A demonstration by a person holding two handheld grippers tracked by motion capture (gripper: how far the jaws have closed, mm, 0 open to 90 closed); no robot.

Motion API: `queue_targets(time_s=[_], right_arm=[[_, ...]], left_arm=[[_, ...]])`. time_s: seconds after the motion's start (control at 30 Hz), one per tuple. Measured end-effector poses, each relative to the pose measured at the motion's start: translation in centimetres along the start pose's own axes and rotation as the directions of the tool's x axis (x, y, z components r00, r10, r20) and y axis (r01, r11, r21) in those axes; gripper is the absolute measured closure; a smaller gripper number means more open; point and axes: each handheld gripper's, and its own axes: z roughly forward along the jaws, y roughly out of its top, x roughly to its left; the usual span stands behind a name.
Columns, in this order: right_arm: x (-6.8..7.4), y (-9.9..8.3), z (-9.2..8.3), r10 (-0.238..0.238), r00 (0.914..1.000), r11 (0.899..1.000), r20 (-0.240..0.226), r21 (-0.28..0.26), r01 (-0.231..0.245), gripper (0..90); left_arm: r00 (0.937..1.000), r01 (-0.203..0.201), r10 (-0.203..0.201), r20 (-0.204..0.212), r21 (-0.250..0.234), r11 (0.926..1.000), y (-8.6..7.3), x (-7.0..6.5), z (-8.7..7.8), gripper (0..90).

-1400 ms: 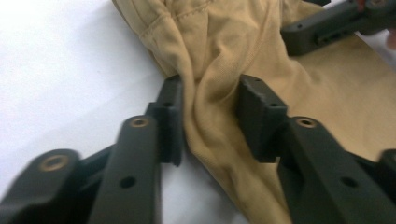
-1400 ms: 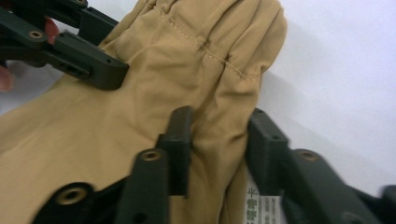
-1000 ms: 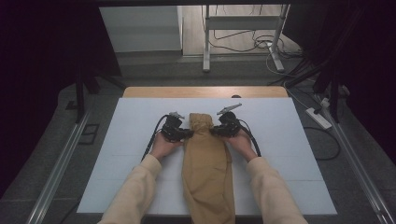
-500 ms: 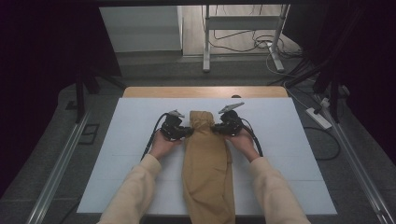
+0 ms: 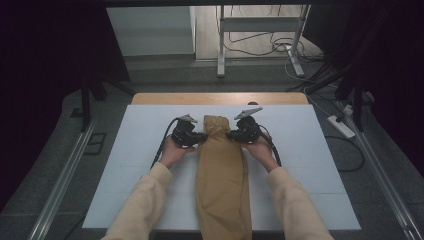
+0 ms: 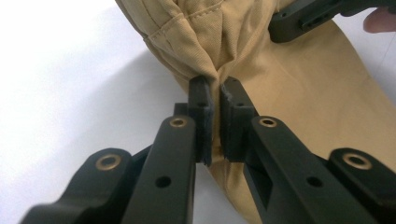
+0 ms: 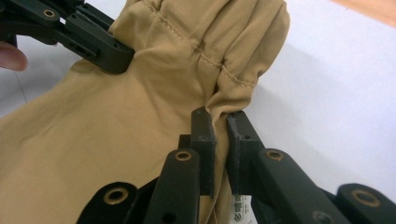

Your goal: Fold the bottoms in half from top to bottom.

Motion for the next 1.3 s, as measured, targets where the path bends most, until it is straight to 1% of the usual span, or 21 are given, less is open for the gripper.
queue_targets(time_s=[0.13, 0.27, 0.4, 0.6, 0.67, 0.7, 0.73, 0.87, 0.97, 1.03, 1.13, 1.3], right_arm=[[0.1, 0.3, -0.2, -0.003, 0.9999, 1.000, 0.011, -0.013, 0.003, 82.8], [-0.1, 0.7, -0.4, -0.005, 0.9999, 1.000, 0.014, -0.029, 0.005, 83.0], [-0.2, 1.3, -0.6, -0.006, 0.9997, 0.999, 0.025, -0.046, 0.007, 83.1], [-0.3, 1.6, -0.8, -0.015, 0.9993, 0.998, 0.033, -0.064, 0.017, 83.1], [-0.3, 1.8, -0.9, -0.023, 0.9989, 0.997, 0.040, -0.073, 0.026, 83.1], [-0.3, 2.0, -0.9, -0.026, 0.9987, 0.997, 0.044, -0.078, 0.029, 83.1], [-0.4, 2.6, -1.2, -0.037, 0.9979, 0.995, 0.053, -0.087, 0.041, 83.1], [-0.5, 3.8, -2.1, -0.047, 0.9966, 0.990, 0.067, -0.128, 0.056, 83.1], [-0.5, 3.9, -2.3, -0.053, 0.9961, 0.989, 0.070, -0.132, 0.062, 83.0], [-0.5, 3.6, -2.1, -0.050, 0.9967, 0.991, 0.063, -0.122, 0.057, 83.1], [-0.5, 3.1, -1.8, -0.044, 0.9973, 0.991, 0.059, -0.122, 0.051, 83.1], [-0.4, 2.7, -1.8, -0.040, 0.9976, 0.992, 0.056, -0.120, 0.046, 83.1]], left_arm=[[0.9999, -0.013, 0.013, -0.007, -0.005, 0.9999, 0.4, 0.0, -0.3, 84.1], [1.0000, -0.008, 0.008, -0.006, -0.020, 0.9998, 0.9, 0.3, -0.6, 84.1], [0.9997, -0.017, 0.017, -0.017, -0.028, 0.9995, 1.5, 0.4, -1.0, 84.1], [0.9994, -0.024, 0.024, -0.023, -0.036, 0.9991, 1.8, 0.5, -1.2, 84.2], [0.9993, -0.028, 0.027, -0.027, -0.042, 0.9987, 2.2, 0.7, -1.5, 84.2], [0.9990, -0.031, 0.030, -0.033, -0.050, 0.9982, 2.7, 0.8, -1.8, 84.2], [0.9988, -0.035, 0.033, -0.036, -0.055, 0.9979, 3.0, 0.8, -2.1, 84.2], [0.9973, -0.054, 0.049, -0.055, -0.090, 0.9945, 4.0, 0.7, -3.1, 84.2], [0.9967, -0.063, 0.058, -0.057, -0.088, 0.9942, 3.8, 0.5, -3.0, 84.2], [0.9969, -0.061, 0.057, -0.054, -0.084, 0.9946, 3.4, 0.5, -2.7, 84.2], [0.9971, -0.060, 0.056, -0.051, -0.082, 0.9948, 3.0, 0.5, -2.5, 84.2], [0.9964, -0.072, 0.068, -0.051, -0.085, 0.9938, 2.8, 0.3, -2.5, 84.1]])
